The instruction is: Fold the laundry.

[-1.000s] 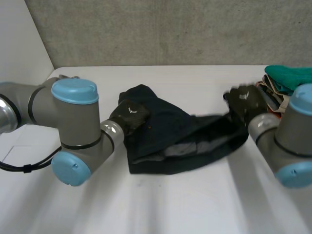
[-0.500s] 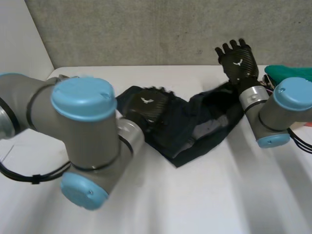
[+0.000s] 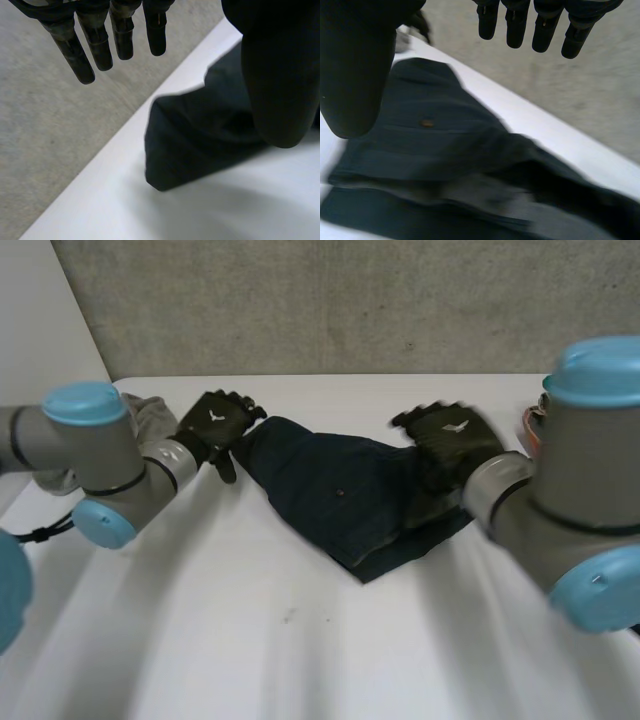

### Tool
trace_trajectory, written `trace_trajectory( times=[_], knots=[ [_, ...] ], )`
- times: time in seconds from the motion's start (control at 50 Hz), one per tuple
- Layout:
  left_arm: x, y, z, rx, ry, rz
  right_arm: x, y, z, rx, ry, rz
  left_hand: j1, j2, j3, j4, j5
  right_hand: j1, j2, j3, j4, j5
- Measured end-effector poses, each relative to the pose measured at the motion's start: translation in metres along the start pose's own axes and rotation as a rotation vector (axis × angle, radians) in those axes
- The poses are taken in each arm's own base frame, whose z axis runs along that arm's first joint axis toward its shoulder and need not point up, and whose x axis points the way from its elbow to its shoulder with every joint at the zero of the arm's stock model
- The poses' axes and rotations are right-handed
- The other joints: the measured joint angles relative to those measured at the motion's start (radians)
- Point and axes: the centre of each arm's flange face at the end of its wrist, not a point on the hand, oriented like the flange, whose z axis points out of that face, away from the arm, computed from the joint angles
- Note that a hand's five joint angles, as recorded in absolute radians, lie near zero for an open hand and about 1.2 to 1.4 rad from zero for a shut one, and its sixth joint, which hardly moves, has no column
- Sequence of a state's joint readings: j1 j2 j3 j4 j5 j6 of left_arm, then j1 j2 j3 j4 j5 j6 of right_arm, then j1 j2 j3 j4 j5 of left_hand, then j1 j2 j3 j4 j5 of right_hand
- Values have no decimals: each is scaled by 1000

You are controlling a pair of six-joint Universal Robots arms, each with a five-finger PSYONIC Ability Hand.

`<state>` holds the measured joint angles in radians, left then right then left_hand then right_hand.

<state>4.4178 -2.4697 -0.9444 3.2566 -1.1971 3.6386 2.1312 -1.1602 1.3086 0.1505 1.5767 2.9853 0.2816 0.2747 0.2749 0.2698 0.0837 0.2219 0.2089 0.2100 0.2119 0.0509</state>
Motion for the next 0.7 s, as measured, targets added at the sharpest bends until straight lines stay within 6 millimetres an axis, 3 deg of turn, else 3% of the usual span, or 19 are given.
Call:
trace_trajectory(
  times=[0.14, 0.28, 0.38, 0.42, 0.46, 0.5, 0.6, 0.7],
  knots=[
    [8, 27, 25, 13, 7, 27, -49, 35, 18, -81, -91, 63, 17, 24, 22, 26, 40, 0, 0, 0, 0, 0],
    [12, 35, 38, 39, 2, 38, -69, 66, 43, -113, -87, 69, 349, 321, 321, 329, 339, 8, 10, 12, 12, 9],
    [19, 38, 42, 52, 9, 39, -75, 80, 64, -62, -69, 53, 830, 841, 828, 838, 839, 264, 272, 275, 274, 264],
    [21, 38, 44, 59, 4, 42, -76, 82, 70, -36, -64, 42, 864, 910, 903, 915, 907, 444, 454, 438, 435, 411],
    [21, 37, 45, 71, -10, 47, -76, 83, 76, -9, -57, 24, 864, 919, 913, 925, 910, 770, 786, 772, 769, 713],
    [21, 35, 46, 80, -27, 53, -76, 82, 79, 10, -50, 7, 864, 919, 913, 925, 910, 887, 940, 926, 913, 876],
    [12, 16, 44, 114, -122, 71, -69, 61, 77, 80, -5, -49, 864, 919, 913, 925, 910, 892, 967, 973, 978, 928],
    [-14, -48, 23, 211, -242, 72, -53, 3, 53, 211, 46, -81, 864, 920, 913, 929, 910, 892, 967, 973, 982, 940]
  ],
)
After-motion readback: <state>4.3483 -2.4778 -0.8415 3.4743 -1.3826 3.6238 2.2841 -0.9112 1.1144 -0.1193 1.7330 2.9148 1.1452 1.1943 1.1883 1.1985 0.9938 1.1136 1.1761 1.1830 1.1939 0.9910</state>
